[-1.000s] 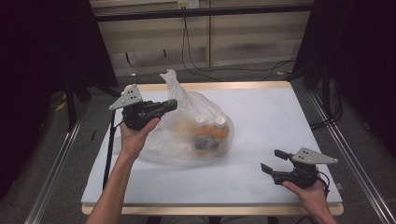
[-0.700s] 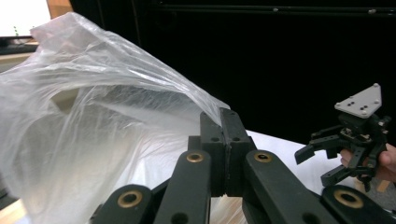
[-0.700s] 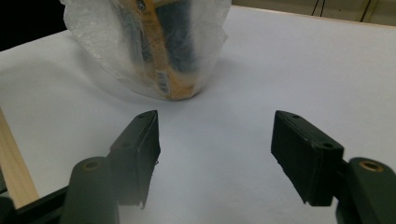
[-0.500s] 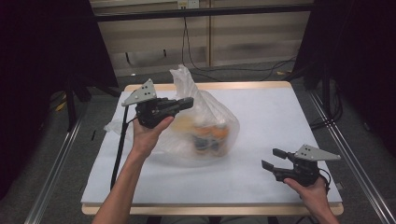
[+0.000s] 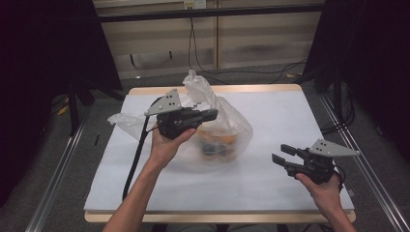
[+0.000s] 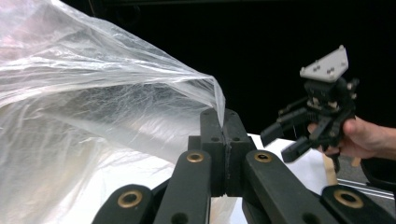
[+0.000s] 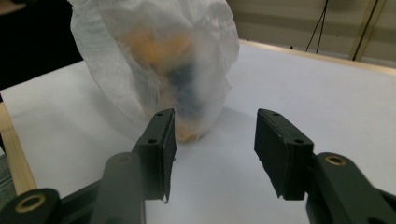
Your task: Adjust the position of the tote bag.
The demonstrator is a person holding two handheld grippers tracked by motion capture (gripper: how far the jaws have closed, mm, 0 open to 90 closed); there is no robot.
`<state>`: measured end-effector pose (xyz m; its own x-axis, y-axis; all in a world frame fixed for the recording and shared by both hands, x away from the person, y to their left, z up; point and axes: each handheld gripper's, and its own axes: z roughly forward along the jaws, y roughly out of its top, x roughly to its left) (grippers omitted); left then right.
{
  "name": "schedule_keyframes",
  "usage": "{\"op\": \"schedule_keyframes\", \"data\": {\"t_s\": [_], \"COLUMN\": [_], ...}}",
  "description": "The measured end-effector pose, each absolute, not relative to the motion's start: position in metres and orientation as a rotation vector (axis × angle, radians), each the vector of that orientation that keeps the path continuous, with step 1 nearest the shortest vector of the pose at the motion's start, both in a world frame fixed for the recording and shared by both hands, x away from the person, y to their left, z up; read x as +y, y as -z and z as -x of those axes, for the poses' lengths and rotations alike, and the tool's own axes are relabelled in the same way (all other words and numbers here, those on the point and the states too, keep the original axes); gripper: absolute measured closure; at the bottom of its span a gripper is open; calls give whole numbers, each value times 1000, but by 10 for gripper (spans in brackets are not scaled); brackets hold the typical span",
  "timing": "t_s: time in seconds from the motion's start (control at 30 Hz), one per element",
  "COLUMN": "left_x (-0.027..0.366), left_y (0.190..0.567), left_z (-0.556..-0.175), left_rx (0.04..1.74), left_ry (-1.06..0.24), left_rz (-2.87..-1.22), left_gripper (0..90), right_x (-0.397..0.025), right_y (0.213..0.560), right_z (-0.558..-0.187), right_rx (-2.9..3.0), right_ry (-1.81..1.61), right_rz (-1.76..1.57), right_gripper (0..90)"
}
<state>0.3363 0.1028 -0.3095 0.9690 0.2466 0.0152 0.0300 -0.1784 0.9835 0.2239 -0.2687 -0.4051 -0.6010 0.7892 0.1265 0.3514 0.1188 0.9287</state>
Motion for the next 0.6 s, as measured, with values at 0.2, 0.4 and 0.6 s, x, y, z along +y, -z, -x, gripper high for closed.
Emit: {"op": "schedule_keyframes", "data": {"t_s": [0.2,0.4,0.6], "left_x": [92,85,75], "left_y": [316,328,336], "left_z": [-331,-329,-328], "left_rx": [189,191,179], "left_ry": [-187,-159,-146], "left_rz": [-1736,-1745,-1773], "left_gripper": [900,900,900], "right_x": [-263,-252,-243], "right_y": [379,365,346], "right_z": [-229,-239,-248], "right_rx": [1982,1988,1964], "right_ry": [-1534,-1574,-1629], "right_rz": [-1048,-1009,-958], "right_gripper": [540,574,513]}}
